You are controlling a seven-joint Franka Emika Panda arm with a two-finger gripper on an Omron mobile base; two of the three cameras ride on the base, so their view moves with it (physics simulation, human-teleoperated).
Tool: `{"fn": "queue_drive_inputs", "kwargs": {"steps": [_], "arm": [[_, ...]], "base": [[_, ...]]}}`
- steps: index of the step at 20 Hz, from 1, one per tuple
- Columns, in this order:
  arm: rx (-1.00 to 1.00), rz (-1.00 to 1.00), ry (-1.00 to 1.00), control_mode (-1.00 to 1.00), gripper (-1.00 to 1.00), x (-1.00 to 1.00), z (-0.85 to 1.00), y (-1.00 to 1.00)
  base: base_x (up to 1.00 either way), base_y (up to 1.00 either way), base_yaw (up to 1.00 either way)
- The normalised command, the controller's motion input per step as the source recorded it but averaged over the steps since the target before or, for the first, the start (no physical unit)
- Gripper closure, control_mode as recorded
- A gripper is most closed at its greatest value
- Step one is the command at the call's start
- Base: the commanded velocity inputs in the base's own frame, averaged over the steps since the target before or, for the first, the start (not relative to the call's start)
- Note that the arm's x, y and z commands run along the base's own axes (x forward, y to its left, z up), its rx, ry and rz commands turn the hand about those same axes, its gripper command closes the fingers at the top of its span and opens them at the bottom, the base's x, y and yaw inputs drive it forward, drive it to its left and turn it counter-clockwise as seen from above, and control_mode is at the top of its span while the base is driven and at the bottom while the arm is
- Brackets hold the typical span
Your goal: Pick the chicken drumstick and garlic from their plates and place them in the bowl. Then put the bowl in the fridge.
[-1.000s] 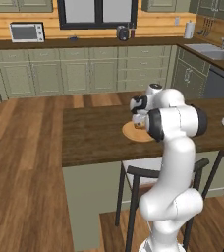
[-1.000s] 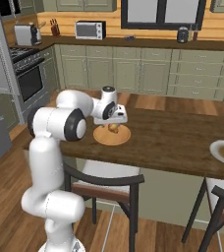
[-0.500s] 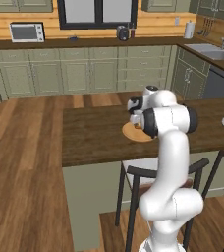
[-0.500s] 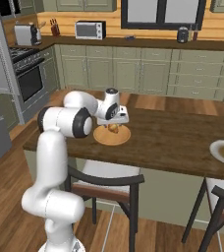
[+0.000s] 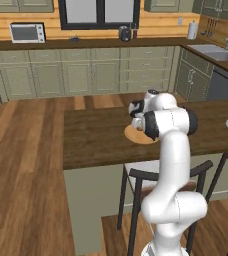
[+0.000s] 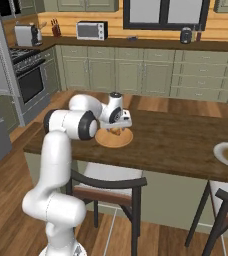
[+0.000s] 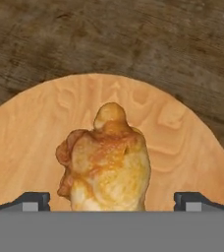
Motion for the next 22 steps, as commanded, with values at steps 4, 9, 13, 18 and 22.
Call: {"fn": "queue_drive_inputs", "kwargs": {"steps": [4, 9, 13, 18, 22], "arm": [[0.00, 0.04, 0.04, -1.00, 1.00, 0.00, -0.34, 0.03], [0.00, 0.00, 0.07, -1.00, 1.00, 0.00, -0.27, 0.21], [0.00, 0.00, 0.05, -1.00, 1.00, -0.26, -0.07, 0.50], [0.00, -0.05, -0.04, -1.00, 1.00, -0.83, 0.12, 0.20], [0.00, -0.05, -0.17, -1.00, 1.00, -1.00, 0.20, 0.01]], "base": [[0.00, 0.00, 0.00], [0.00, 0.00, 0.00], [0.00, 0.00, 0.00], [0.00, 0.00, 0.00], [0.00, 0.00, 0.00]]}}
